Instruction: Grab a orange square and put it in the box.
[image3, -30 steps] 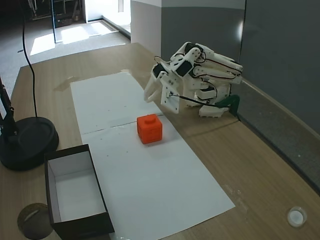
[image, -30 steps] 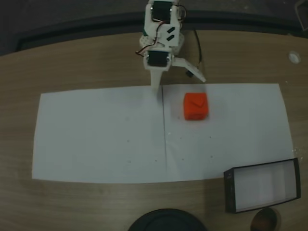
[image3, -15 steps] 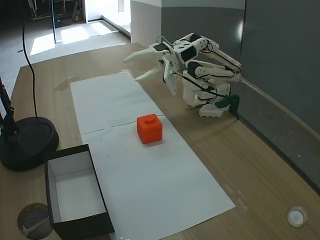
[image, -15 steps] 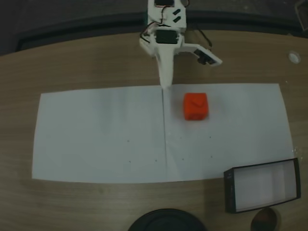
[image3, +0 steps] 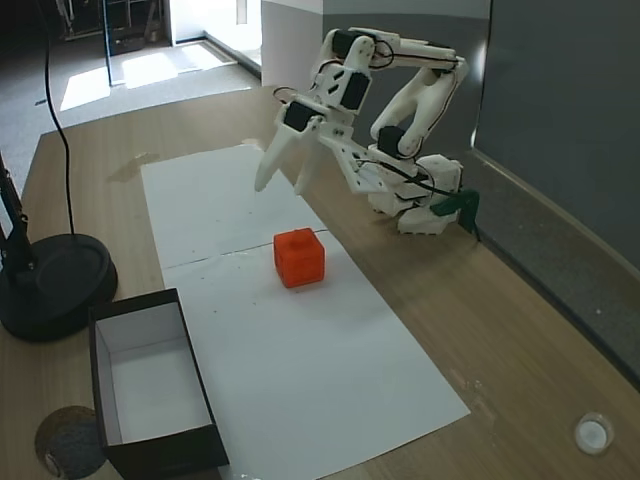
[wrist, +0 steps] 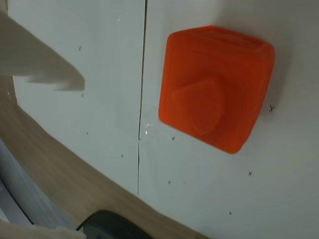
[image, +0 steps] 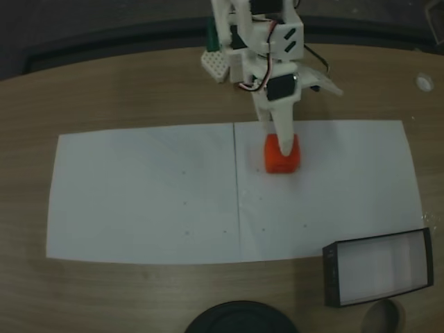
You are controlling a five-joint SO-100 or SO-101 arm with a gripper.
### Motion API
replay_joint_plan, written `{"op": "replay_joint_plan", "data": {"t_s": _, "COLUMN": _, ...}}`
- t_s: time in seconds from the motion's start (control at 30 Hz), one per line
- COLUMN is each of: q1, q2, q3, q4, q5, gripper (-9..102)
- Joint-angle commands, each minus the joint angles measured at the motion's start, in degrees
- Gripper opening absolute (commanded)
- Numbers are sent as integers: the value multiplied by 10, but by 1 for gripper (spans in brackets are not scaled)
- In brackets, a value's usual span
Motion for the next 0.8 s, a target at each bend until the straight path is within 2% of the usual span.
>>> {"op": "replay_joint_plan", "data": {"t_s": 0.0, "q1": -2, "q2": -111, "q3": -114, "q4": 49, "q5": 25, "gripper": 28}}
{"op": "replay_joint_plan", "data": {"t_s": 0.17, "q1": -35, "q2": -197, "q3": -212, "q4": 159, "q5": 41, "gripper": 28}}
{"op": "replay_joint_plan", "data": {"t_s": 0.3, "q1": -64, "q2": -212, "q3": -223, "q4": 160, "q5": 53, "gripper": 28}}
{"op": "replay_joint_plan", "data": {"t_s": 0.47, "q1": -87, "q2": -211, "q3": -196, "q4": 134, "q5": 66, "gripper": 28}}
{"op": "replay_joint_plan", "data": {"t_s": 0.77, "q1": -134, "q2": -203, "q3": -58, "q4": 12, "q5": 105, "gripper": 27}}
